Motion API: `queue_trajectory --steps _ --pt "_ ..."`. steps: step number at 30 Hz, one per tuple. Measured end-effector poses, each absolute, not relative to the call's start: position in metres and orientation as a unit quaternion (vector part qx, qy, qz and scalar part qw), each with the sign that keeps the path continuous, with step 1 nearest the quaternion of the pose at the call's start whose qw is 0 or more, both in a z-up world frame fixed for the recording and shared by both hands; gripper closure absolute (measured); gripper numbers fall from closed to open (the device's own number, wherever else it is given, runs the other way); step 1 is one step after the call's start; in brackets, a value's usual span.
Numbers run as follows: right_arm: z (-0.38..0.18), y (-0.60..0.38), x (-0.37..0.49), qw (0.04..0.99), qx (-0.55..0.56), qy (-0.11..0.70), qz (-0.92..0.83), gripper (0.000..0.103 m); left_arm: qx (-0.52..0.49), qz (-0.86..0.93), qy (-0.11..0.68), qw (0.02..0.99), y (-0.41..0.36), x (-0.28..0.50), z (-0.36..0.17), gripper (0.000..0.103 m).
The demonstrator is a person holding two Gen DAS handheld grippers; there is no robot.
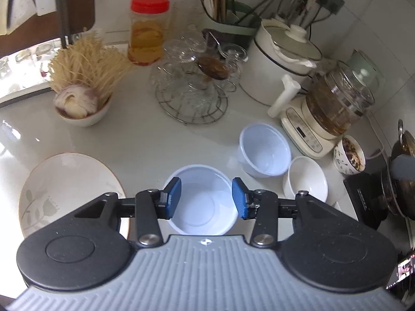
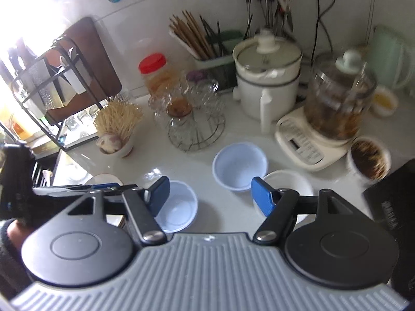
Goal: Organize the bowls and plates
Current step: 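Lower the plastic bowl onto the counter and open both grippers, then move both grippers to the rim of the white ceramic bowl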
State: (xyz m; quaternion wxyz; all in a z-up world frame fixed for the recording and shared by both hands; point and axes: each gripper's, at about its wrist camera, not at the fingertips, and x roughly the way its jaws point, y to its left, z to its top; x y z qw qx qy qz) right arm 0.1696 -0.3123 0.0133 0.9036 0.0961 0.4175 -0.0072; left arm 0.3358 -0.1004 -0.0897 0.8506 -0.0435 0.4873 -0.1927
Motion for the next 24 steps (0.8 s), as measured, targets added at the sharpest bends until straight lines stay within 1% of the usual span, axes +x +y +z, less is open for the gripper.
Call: queue_trajectory --steps 6,11,13,14,17,24 --pt "0.054 -0.311 0.167 0.908 0.097 0.409 0.003 0.032 -0.025 -0.217 0.513 0.83 -0.12 0.343 -0.106 0.054" --pt "0.07 -0.311 0.17 0.9 0.122 0.418 0.02 0.032 -0.02 -0.236 0.532 0.813 -0.135 0.35 -0.122 0.054" --pt "0.075 -0.311 0.168 0.903 0.133 0.409 0.01 0.032 -0.02 -0.245 0.535 0.808 -0.14 0.352 -0.127 0.054" --pt "0.076 -0.308 0.166 0.906 0.13 0.403 0.012 0.032 -0.021 -0.25 0.537 0.806 -0.143 0.353 -0.129 0.054" --pt "0.071 -0.313 0.172 0.895 0.151 0.419 0.006 0.032 -0.026 -0.257 0.539 0.802 -0.147 0.355 -0.135 0.054" --pt "0.073 -0.308 0.185 0.901 0.14 0.411 0.008 0.032 -0.039 -0.25 0.537 0.805 -0.145 0.362 -0.144 0.054"
